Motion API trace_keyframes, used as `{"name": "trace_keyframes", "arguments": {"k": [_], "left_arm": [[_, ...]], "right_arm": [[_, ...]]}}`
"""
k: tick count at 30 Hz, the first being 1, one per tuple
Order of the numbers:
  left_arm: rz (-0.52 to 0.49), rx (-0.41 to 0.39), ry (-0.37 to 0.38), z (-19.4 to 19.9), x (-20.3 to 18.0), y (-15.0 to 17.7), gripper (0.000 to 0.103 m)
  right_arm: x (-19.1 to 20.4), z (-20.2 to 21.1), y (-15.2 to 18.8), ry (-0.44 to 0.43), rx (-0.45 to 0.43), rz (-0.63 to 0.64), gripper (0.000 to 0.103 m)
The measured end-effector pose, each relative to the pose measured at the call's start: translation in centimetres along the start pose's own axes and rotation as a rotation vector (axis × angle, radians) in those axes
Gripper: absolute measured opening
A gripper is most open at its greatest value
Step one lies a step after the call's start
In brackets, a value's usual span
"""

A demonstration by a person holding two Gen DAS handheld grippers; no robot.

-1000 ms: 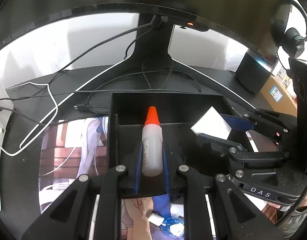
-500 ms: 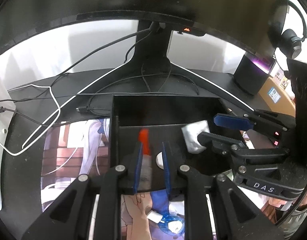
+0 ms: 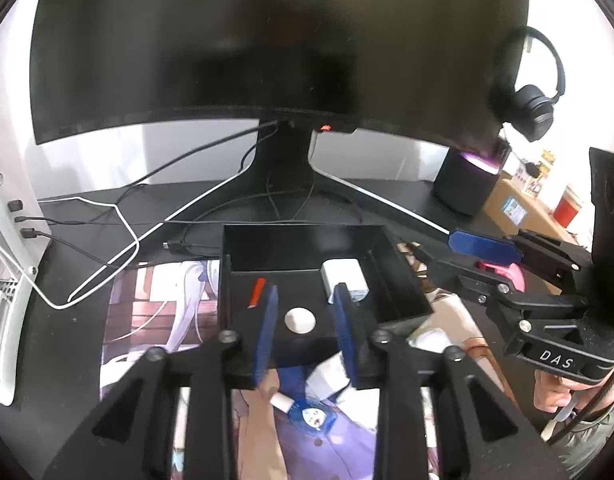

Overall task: Organize rigid objects
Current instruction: 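Grasp the blue eye-drop bottle with the left tool while the right tool grasps the white rectangular charger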

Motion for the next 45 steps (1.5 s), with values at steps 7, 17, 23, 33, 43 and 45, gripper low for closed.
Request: {"name": "trace_keyframes", "arguments": {"k": [7,17,23,33,43,45], "left_arm": [[-0.015,0.016,0.002,1.9,0.0,1.8,0.036],[0.025,0.091,-0.026,0.5,1.5,5.8,0.047],[0.042,0.157,-0.052,-2.3,1.2,7.9,0.047],[0.018,0.185,-0.073,-4.6,-0.4,9.4,0.048],[0.012,0.203,-0.089,-4.9,-0.1,10.0,0.049],[0.015,0.209,-0.094,-4.6,0.3,10.3,0.048]], "right_arm": [[1.4,3.2,1.9,0.005,-0.025,0.018,0.043],[1.1,3.7,6.4,0.026,0.032,-0.019,0.043],[0.5,3.1,9.3,0.022,0.079,-0.049,0.043],[0.4,1.5,10.9,-0.001,0.119,-0.075,0.050],[-0.1,0.7,10.9,0.019,0.129,-0.069,0.054],[-0.1,0.8,10.9,0.023,0.129,-0.067,0.054]]}}
Point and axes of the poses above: each gripper's, at about its wrist camera, not at the fingertips, and z roughly against the way its jaws point, x to its left, y to its underside, the point moved 3 cm from there along -z, roughly the way its jaws point, and after that the axes turned 11 degrees about -y, right-handed, at the moved point
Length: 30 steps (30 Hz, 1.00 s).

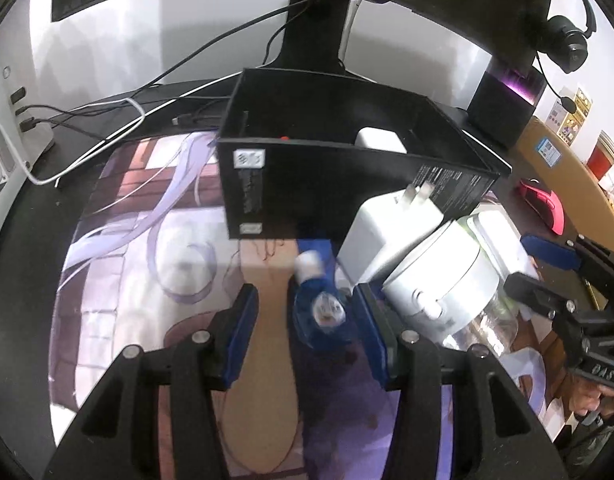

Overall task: Organize rigid objects
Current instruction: 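Grasp the blue eye-drop bottle with the left tool while the right tool grasps the white rectangular charger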

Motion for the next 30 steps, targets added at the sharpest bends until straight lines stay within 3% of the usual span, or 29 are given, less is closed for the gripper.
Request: {"name": "trace_keyframes", "arguments": {"k": [8,11,15,26,30], "left_arm": [[-0.019,-0.006,-0.014,0.5,0.5,0.9,0.046],[-0.028,-0.013,-0.011,0.5,0.3,0.9,0.031],[-0.031,-0.023,-0.003,0.7,0.2,0.9,0.030],[-0.038,-0.028,0.003,1.7,0.2,1.5,0.030],[-0.087,-0.030,-0.021,1.1,-0.5,1.8,0.036]], "right_arm": [[0.0,-0.2,0.1,0.000,0.003,0.003,0.050],[0.1,-0.1,0.1,0.006,-0.003,0.011,0.048],[0.1,0.1,0.1,0.013,-0.011,0.020,0.040],[0.4,1.0,0.1,0.015,-0.038,0.035,0.039],[0.8,1.2,0.1,0.010,-0.042,0.042,0.039]]}}
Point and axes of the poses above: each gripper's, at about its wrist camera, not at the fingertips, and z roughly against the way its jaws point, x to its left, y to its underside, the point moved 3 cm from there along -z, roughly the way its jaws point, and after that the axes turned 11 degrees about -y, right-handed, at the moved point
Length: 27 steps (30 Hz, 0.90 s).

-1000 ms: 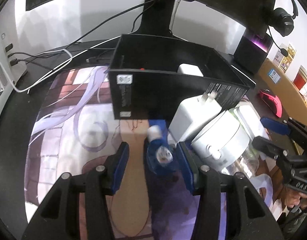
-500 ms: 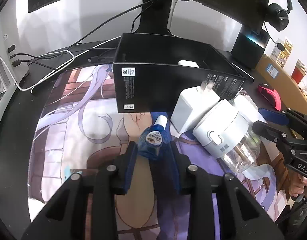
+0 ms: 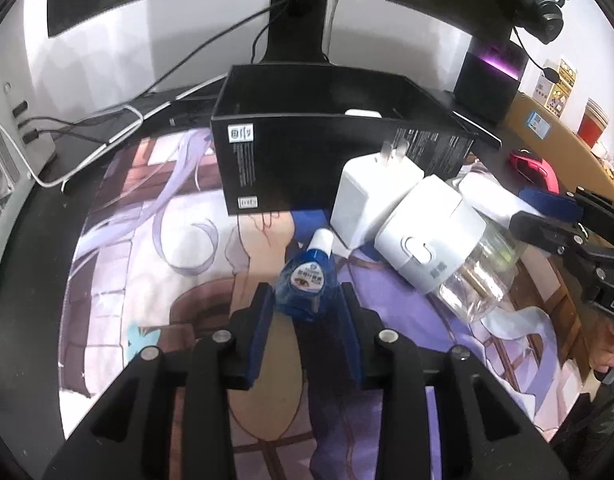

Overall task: Organize rigid objects
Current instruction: 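Grasp the blue eye-drop bottle with the left tool while the right tool grasps the white rectangular charger, then place the blue bottle into the black box with the left tool while the right tool places the charger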

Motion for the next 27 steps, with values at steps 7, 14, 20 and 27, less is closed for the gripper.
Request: {"name": "trace_keyframes", "arguments": {"k": [7,14,20,27], "left_arm": [[-0.029,-0.010,-0.006,-0.5,-0.4,-0.4,0.036],[-0.014,-0.020,0.024,0.6,-0.2,-0.5,0.029],[-0.010,-0.066,0.038,3.1,0.0,-0.8,0.029],[0.003,-0.123,0.060,6.1,0.4,-1.1,0.029]], "right_arm": [[0.3,-0.4,0.1,-0.010,0.011,0.004,0.039],[0.4,0.0,0.1,-0.012,0.002,0.008,0.039],[0.9,1.1,-0.1,-0.014,-0.023,0.023,0.039],[1.9,2.5,-0.5,-0.015,-0.053,0.046,0.039]]}}
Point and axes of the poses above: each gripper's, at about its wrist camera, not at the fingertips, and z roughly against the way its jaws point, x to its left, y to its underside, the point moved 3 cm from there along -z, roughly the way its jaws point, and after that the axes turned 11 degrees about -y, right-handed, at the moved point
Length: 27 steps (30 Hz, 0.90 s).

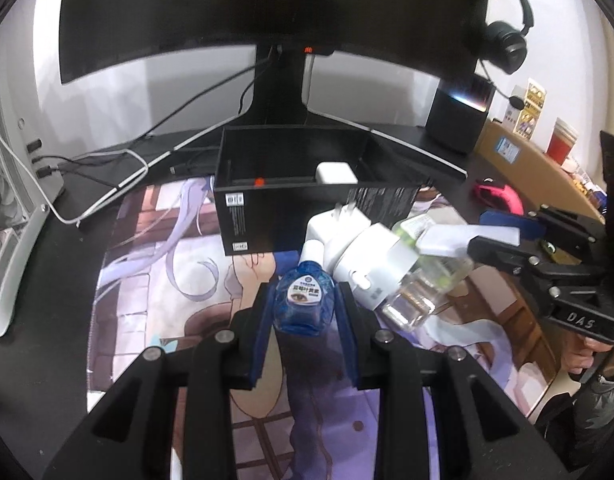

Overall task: Organize rigid objects
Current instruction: 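Place the blue bottle into the black box with the left tool while the right tool places the charger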

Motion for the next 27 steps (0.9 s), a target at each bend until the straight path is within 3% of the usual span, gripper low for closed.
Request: {"name": "trace_keyframes", "arguments": {"k": [9,18,27], "left_arm": [[0.020,-0.072,0.010,3.0,0.2,-1.0,0.029],[0.025,-0.157,-0.024,5.4,0.6,-2.0,0.029],[0.053,-0.248,-0.069,5.9,1.9,-4.9,0.029]], "right_arm": [[2.0,1.8,-0.7,-0.011,-0.045,0.046,0.039],[5.9,5.4,-2.3,-0.001,-0.164,0.162,0.039],[6.5,6.5,-5.2,0.035,-0.276,0.211,0.039]]}}
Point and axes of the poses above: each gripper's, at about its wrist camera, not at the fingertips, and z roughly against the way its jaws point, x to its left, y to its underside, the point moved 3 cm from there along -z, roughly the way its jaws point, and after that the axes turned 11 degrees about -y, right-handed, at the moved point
